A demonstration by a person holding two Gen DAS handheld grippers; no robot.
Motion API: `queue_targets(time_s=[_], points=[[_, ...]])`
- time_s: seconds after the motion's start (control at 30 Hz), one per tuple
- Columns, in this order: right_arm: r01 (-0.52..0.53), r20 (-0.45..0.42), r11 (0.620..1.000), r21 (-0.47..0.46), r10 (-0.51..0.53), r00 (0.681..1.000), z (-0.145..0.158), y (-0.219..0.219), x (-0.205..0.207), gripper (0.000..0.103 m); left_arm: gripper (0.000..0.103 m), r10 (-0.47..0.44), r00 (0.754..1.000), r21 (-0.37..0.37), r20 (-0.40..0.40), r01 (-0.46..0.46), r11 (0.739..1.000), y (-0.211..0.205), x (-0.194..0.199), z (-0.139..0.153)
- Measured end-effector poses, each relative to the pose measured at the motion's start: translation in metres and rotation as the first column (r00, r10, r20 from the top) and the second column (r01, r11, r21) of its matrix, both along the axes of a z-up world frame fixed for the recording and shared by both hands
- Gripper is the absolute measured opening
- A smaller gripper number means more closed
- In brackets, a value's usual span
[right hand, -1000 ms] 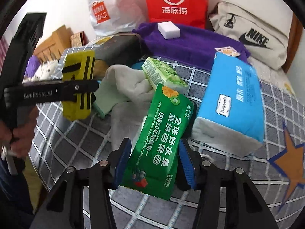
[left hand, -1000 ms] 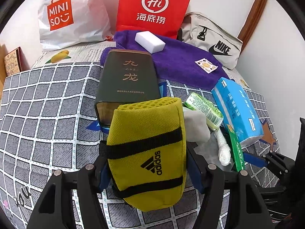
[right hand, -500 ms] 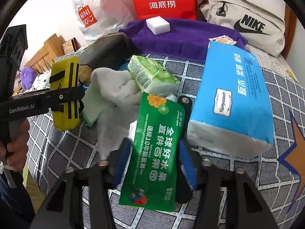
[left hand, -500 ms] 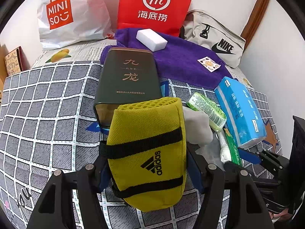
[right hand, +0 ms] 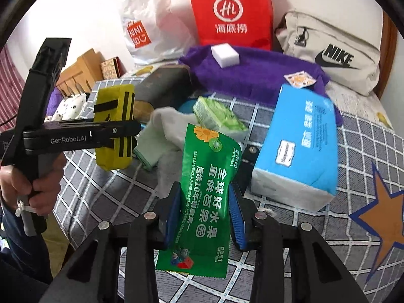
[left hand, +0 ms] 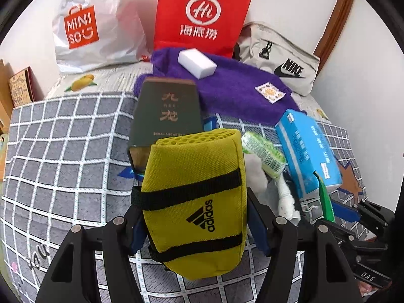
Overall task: Organize soft objects
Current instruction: 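Carry the pouch with the left tool onto the purple towel while the right tool carries the green packet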
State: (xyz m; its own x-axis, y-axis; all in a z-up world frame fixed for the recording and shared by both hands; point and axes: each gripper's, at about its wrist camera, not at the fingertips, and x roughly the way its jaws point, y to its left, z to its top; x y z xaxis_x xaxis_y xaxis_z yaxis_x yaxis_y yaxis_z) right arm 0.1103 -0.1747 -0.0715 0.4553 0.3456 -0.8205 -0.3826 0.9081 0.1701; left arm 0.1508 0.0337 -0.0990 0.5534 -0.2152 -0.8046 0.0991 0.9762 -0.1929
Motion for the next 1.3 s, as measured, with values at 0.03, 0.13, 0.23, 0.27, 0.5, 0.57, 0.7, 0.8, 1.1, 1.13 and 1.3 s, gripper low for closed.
queue_targets(time_s=[0.03, 0.13, 0.23, 0.27, 0.5, 0.57, 0.7, 0.8, 1.1, 1.13, 1.3], points=[[0.001, 0.009, 1.000, 0.008, -0.001, 1.000, 0.005, -0.001, 0.001, 0.037, 0.065, 0.004, 1.000, 0.001, 0.006, -0.004, 1.000, 0.001, -0.001, 0.004], [0.003, 0.031, 1.000, 0.025, -0.004, 1.000, 0.017, -0.004, 0.004, 0.037, 0.065, 0.018, 1.000, 0.004, 0.020, -0.018, 1.000, 0.005, -0.001, 0.015], [0.010, 0.047, 0.999, 0.037, -0.011, 0.999, 0.029, -0.007, 0.011, 0.037, 0.065, 0.032, 0.999, 0.009, 0.029, -0.032, 0.999, 0.010, 0.001, 0.027], [0.010, 0.056, 0.999, 0.046, -0.013, 0.998, 0.033, -0.008, 0.015, 0.037, 0.065, 0.033, 0.999, 0.011, 0.032, -0.034, 0.999, 0.011, 0.003, 0.030], [0.040, 0.101, 0.997, 0.063, -0.046, 0.994, 0.054, -0.021, 0.049, 0.037, 0.065, 0.054, 0.997, 0.037, 0.056, -0.056, 0.998, 0.014, 0.031, 0.056], [0.051, 0.115, 0.997, 0.055, -0.057, 0.992, 0.059, -0.026, 0.065, 0.037, 0.065, 0.056, 0.997, 0.036, 0.056, -0.058, 0.998, 0.013, 0.042, 0.059], [0.077, 0.128, 0.995, 0.056, -0.084, 0.988, 0.063, -0.035, 0.096, 0.037, 0.065, 0.082, 0.996, 0.006, 0.035, -0.082, 0.997, 0.012, 0.073, 0.060], [0.097, 0.127, 0.994, 0.059, -0.104, 0.986, 0.062, -0.043, 0.123, 0.037, 0.065, 0.093, 0.995, 0.003, 0.026, -0.093, 0.996, 0.011, 0.095, 0.060], [0.131, 0.124, 0.991, 0.037, -0.134, 0.983, 0.052, -0.054, 0.188, 0.037, 0.065, 0.092, 0.996, 0.009, 0.002, -0.092, 0.996, 0.005, 0.152, 0.058], [0.133, 0.124, 0.991, 0.030, -0.136, 0.983, 0.050, -0.054, 0.193, 0.037, 0.065, 0.088, 0.996, 0.014, 0.002, -0.089, 0.996, 0.004, 0.157, 0.057], [0.159, 0.120, 0.987, 0.001, -0.158, 0.980, 0.042, -0.060, 0.212, 0.037, 0.065, 0.069, 0.998, 0.028, 0.000, -0.069, 0.997, 0.003, 0.180, 0.050]])
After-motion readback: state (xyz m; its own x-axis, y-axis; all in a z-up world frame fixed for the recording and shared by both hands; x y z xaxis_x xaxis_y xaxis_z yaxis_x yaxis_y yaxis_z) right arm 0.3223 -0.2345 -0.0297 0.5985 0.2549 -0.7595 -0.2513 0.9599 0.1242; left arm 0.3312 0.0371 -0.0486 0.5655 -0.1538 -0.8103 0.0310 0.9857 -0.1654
